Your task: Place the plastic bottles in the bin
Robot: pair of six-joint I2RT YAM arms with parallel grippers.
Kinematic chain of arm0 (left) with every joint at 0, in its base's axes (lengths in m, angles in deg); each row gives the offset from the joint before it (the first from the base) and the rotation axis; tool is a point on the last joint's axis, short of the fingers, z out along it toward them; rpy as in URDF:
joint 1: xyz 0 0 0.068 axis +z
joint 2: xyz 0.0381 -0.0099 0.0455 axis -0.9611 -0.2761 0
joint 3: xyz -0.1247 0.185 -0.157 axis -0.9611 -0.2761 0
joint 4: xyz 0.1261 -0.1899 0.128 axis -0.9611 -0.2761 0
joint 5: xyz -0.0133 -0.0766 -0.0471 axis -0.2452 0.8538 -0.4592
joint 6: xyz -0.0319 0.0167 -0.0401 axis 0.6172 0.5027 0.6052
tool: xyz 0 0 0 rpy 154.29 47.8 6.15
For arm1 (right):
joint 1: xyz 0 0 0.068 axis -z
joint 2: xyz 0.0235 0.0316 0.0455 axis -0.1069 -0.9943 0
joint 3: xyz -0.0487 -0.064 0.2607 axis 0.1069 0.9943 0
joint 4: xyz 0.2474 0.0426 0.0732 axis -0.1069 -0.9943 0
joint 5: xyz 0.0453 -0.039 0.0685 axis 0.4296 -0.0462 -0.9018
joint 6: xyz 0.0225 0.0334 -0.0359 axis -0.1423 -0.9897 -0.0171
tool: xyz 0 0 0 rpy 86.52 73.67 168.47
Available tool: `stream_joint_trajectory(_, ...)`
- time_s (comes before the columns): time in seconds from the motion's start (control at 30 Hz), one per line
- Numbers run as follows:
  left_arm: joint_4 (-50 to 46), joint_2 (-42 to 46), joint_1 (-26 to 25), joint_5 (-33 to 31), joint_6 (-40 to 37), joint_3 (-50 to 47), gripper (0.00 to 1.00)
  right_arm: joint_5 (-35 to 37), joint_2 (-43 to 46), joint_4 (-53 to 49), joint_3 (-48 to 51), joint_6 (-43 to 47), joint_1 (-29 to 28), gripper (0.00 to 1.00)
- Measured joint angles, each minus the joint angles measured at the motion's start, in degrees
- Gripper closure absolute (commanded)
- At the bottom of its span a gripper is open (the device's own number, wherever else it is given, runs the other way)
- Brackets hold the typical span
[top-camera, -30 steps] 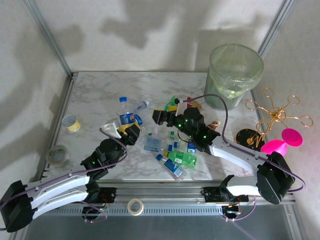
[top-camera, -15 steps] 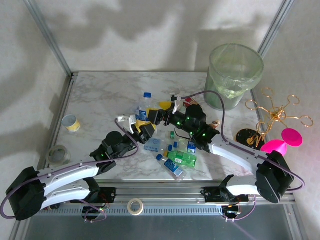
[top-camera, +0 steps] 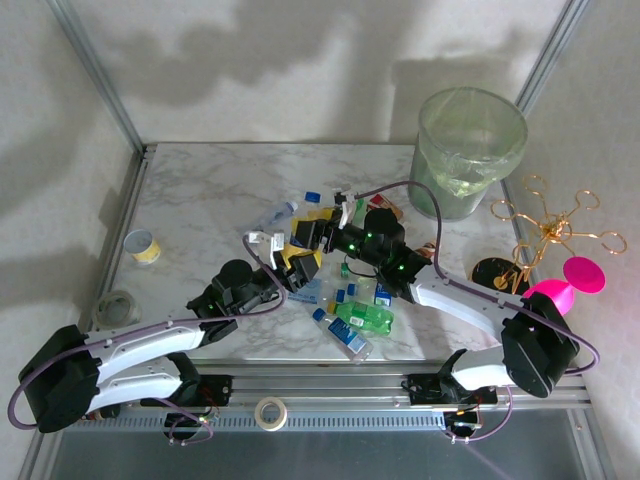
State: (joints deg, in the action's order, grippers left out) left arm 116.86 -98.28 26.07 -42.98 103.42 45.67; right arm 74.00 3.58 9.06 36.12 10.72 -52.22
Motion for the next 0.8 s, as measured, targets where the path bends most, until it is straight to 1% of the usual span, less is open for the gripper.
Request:
stream_joint_trajectory(0.03,0.0,0.0,0.0,0.0,-0.1,0.0,0.89,0.0,0.0,0.0,0.0,-0.1,0.0,0.42)
stream_joint_trajectory(0.07,0.0,-0.1,0.0,0.0,-0.2,0.0,0.76,0.0,0.0,0.0,0.0,-0.1,0.0,0.43)
stream_joint_trajectory(0.1,0.0,-0.1,0.0,-0.1,-0.4,0.0,0.55,0.1,0.0,0.0,0.0,-0.1,0.0,0.44)
stream_joint_trajectory(0.13,0.0,-0.1,0.0,-0.2,-0.5,0.0,0.39,0.2,0.0,0.0,0.0,-0.1,-0.1,0.46)
stream_joint_trajectory(0.17,0.0,-0.1,0.0,-0.2,-0.5,0.0,0.26,0.2,0.0,0.0,0.0,-0.1,-0.1,0.46)
stream_joint_trajectory(0.23,0.0,-0.1,0.0,-0.2,-0.3,0.1,0.08,0.6,0.0,-0.1,0.0,0.0,-0.1,0.47)
stream_joint_trajectory(0.27,0.0,-0.1,0.0,-0.4,-0.2,0.2,0.01,0.9,0.0,-0.1,0.0,0.0,-0.1,0.47)
stream_joint_trajectory(0.4,-0.3,0.6,0.0,-1.5,-0.2,0.2,0.00,3.3,1.1,-1.1,0.2,0.1,0.5,0.48)
stream_joint_trajectory(0.5,-0.5,2.2,0.0,-3.0,-0.2,0.2,0.01,4.9,3.0,-2.3,0.3,0.4,2.1,0.49)
stream_joint_trajectory(0.6,-0.4,4.7,0.1,-5.7,0.0,-1.0,0.00,6.3,5.0,-4.0,0.2,0.9,5.2,0.50)
stream_joint_trajectory(0.67,-0.7,6.9,0.5,-8.3,0.6,-2.4,0.00,8.0,6.0,-6.8,-0.8,2.1,8.0,0.50)
stream_joint_trajectory(0.8,-1.9,10.1,2.8,-12.9,2.5,-4.6,0.00,11.9,6.2,-13.5,-6.1,5.8,13.2,0.49)
